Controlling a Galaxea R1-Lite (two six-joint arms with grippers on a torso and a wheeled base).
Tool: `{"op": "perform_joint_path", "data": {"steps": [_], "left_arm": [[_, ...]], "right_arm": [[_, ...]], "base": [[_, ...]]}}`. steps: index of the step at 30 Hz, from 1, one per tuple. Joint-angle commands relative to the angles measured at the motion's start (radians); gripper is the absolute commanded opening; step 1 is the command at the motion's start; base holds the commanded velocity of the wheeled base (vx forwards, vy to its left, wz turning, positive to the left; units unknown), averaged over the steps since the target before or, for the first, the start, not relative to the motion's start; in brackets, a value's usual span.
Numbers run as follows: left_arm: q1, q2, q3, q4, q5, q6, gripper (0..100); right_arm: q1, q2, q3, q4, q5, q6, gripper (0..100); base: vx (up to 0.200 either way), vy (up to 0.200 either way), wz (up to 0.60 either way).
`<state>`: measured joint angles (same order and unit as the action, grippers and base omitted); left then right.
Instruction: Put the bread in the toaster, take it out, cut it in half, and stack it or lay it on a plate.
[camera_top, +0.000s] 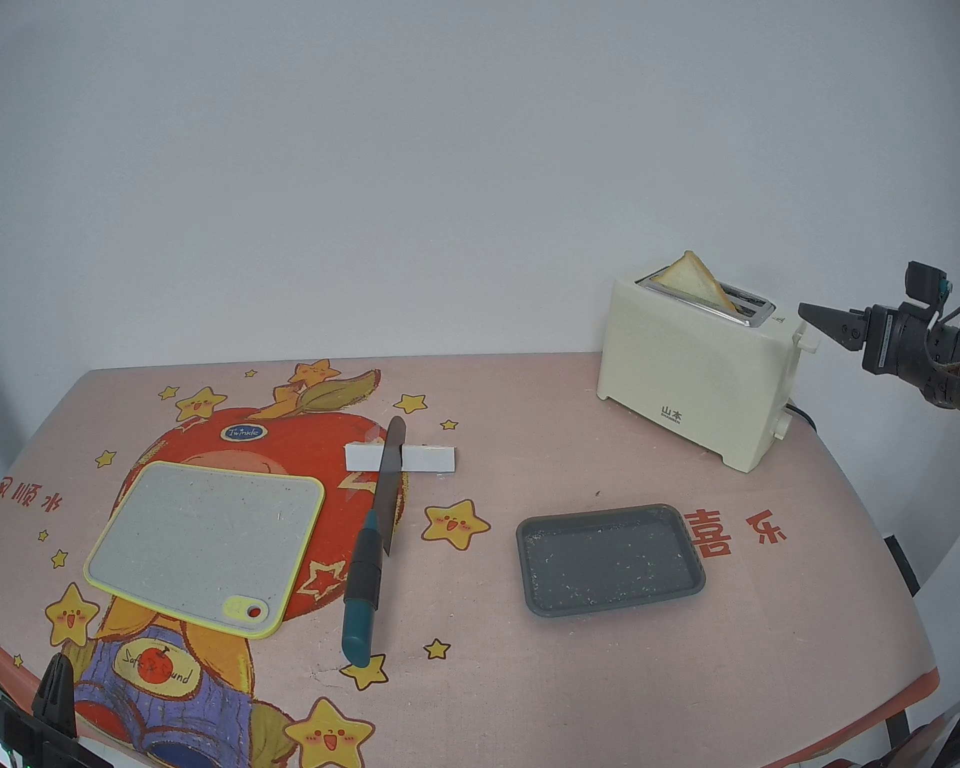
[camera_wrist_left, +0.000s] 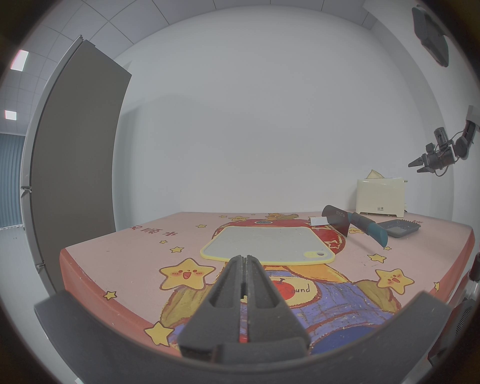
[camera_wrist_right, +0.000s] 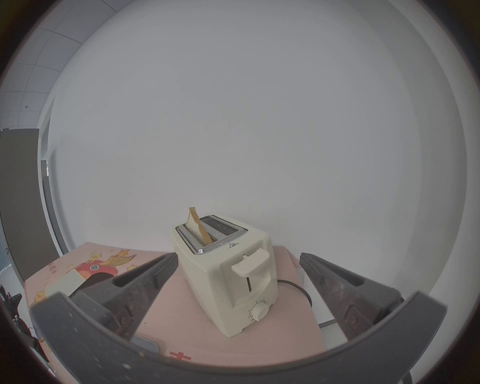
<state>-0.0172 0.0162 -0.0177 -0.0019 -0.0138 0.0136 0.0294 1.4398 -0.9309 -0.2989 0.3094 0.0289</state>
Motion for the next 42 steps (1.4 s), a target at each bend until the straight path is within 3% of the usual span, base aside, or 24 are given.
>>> {"op": "perform_joint_path", "data": {"steps": [1, 9, 17, 22, 26, 42], "left_arm": [[-0.001, -0.001, 0.018, -0.001, 0.0, 0.0, 0], [-0.001, -0.001, 0.018, -0.001, 0.0, 0.0, 0], [-0.001, -0.002, 0.018, 0.0, 0.0, 0.0, 0], [-0.001, -0.001, 0.018, -0.001, 0.0, 0.0, 0], [-0.001, -0.002, 0.018, -0.001, 0.0, 0.0, 0], [-0.001, -0.001, 0.018, -0.001, 0.0, 0.0, 0]], "right_arm": [[-0.051, 0.041, -0.017, -0.012, 0.114, -0.08, 100], [-0.082, 0.065, -0.051, -0.012, 0.241, -0.095, 100], [-0.082, 0.094, -0.069, -0.019, 0.26, -0.121, 100], [-0.077, 0.148, -0.114, -0.02, 0.252, -0.121, 100], [-0.042, 0.223, -0.198, -0.019, 0.174, -0.119, 100], [0.058, 0.432, -0.404, -0.009, 0.112, -0.123, 100]], "base": [[0.0, 0.0, 0.0], [0.0, 0.0, 0.0], [0.0, 0.0, 0.0], [0.0, 0.0, 0.0], [0.0, 0.0, 0.0], [0.0, 0.0, 0.0]]}}
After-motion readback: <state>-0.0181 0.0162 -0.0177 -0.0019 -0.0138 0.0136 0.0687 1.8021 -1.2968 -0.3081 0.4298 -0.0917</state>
